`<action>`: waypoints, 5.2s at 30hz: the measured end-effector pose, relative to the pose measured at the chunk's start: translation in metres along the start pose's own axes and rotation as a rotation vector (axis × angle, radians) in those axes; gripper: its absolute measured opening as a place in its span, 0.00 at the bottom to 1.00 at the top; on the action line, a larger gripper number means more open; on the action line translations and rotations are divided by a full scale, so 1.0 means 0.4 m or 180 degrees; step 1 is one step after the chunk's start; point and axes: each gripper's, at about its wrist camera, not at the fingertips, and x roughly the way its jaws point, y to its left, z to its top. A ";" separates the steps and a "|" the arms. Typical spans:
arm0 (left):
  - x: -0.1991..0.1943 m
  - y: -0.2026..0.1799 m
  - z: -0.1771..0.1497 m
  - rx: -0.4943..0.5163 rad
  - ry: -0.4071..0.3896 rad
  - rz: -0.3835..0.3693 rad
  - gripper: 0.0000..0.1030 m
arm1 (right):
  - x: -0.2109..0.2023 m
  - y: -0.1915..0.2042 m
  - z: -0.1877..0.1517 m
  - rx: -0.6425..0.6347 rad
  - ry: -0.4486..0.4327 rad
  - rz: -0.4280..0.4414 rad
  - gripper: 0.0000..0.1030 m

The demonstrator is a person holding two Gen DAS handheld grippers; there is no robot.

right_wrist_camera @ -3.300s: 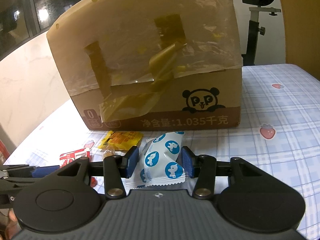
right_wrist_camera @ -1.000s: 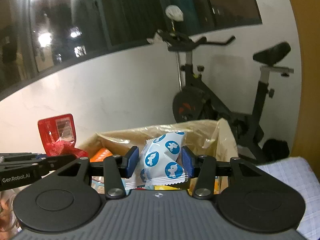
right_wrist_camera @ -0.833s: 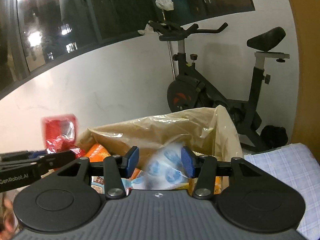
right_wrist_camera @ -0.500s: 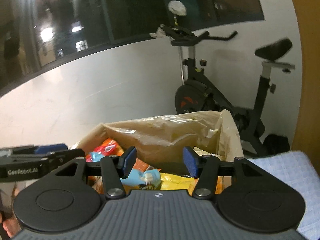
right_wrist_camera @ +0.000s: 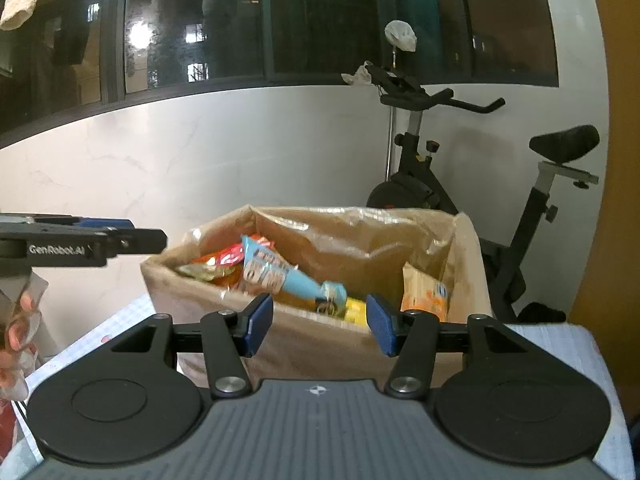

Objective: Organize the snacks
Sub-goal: 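Move both open grippers back to the last two packets by the box, then close the left gripper on the small clear peanut packet, then grasp the yellow packet with the right gripper while the left holds the clear packet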

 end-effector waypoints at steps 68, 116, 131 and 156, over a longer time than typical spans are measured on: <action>0.188 -0.125 -0.456 -0.0196 0.1326 -0.0154 0.56 | 0.119 -0.056 -0.442 0.0643 0.0625 -0.0288 0.54; 0.134 0.065 -0.480 -0.0546 0.1255 -0.0165 0.21 | 0.269 0.137 -0.362 -0.0659 0.0997 0.0573 0.54; 0.119 0.060 -0.495 -0.0568 0.1187 -0.0121 0.22 | 0.339 0.152 -0.371 -0.0668 0.1169 0.0619 0.65; 0.079 0.048 -0.495 -0.0480 0.1205 -0.0134 0.21 | 0.160 0.090 -0.384 -0.0243 0.1087 0.0478 0.18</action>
